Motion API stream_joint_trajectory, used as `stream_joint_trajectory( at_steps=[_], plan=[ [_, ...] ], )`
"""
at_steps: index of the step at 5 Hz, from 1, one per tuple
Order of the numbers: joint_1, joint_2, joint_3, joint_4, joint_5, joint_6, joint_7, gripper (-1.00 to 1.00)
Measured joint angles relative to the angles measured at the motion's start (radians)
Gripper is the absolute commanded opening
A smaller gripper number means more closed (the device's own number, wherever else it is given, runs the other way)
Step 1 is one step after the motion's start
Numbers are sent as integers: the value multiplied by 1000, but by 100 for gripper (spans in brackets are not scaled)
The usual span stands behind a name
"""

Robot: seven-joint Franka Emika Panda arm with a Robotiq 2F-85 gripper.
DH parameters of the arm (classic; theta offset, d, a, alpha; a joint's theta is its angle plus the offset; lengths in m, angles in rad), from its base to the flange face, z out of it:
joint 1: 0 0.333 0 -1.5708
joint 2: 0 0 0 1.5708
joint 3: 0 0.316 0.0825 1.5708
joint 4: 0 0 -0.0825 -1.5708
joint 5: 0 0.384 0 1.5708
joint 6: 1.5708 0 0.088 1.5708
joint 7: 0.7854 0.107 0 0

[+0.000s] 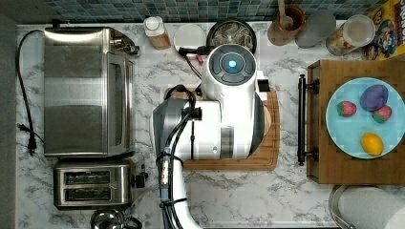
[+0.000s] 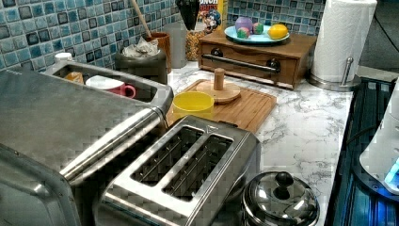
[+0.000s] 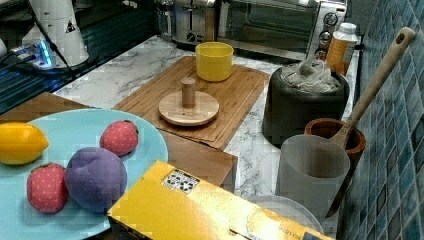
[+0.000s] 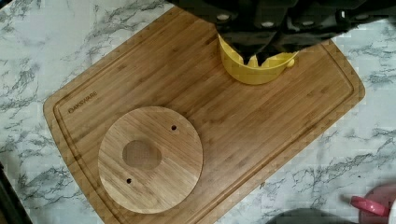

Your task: Get a tea bag.

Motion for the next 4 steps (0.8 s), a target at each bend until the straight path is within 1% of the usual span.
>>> stream_joint_trajectory(
  at_steps=[3, 4],
  plan=[
    [0, 12, 2, -9, 4, 27, -1, -100],
    [0, 29, -7, -11, 4, 105, -1, -100]
  ],
)
